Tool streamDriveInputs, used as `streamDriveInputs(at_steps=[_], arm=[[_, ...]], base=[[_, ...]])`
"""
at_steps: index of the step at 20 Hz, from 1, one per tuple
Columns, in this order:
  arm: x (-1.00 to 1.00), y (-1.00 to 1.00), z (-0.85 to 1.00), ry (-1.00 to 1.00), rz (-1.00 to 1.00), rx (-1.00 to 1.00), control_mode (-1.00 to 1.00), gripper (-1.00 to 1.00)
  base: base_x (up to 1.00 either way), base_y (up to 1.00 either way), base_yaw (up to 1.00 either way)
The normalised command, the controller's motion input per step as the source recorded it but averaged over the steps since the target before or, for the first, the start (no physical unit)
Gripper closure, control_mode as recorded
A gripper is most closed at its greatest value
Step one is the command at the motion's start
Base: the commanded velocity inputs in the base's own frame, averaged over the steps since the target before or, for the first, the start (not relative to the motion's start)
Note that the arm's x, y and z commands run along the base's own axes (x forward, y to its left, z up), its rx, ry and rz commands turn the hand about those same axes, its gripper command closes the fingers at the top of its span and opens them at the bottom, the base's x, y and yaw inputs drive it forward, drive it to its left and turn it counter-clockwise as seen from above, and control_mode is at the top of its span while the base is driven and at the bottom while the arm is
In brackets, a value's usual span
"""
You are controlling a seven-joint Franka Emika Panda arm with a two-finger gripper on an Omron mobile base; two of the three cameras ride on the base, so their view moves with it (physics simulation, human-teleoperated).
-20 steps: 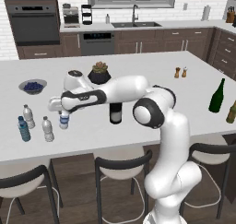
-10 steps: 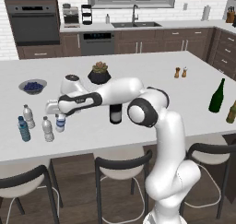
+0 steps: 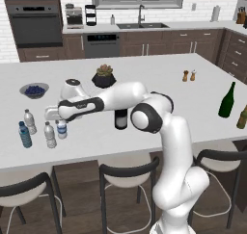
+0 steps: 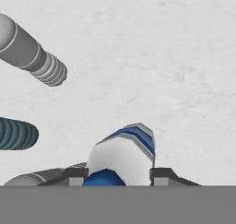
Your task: Move the plastic bottles in the middle to the plastics group, and the glass bottles in the middle to the glass group.
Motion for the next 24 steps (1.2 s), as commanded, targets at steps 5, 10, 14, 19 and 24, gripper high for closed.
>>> streamDriveInputs(at_steps=[5, 10, 14, 19, 24], arm=[[0.0, -0.07, -0.35, 0.0, 0.02, 0.0, -1.0, -1.0], [0.02, -0.03, -0.08, -0.01, 0.04, 0.0, -1.0, -1.0], [0.07, 0.0, 0.07, -0.03, 0.07, 0.0, -1.0, -1.0], [0.04, -0.02, 0.38, -0.07, 0.07, 0.0, -1.0, -1.0], [-0.12, -0.24, 0.62, -0.05, 0.03, 0.0, -1.0, -1.0]], base=[[0.0, 0.0, 0.0], [0.0, 0.0, 0.0], [0.0, 0.0, 0.0], [0.0, 0.0, 0.0], [0.0, 0.0, 0.0]])
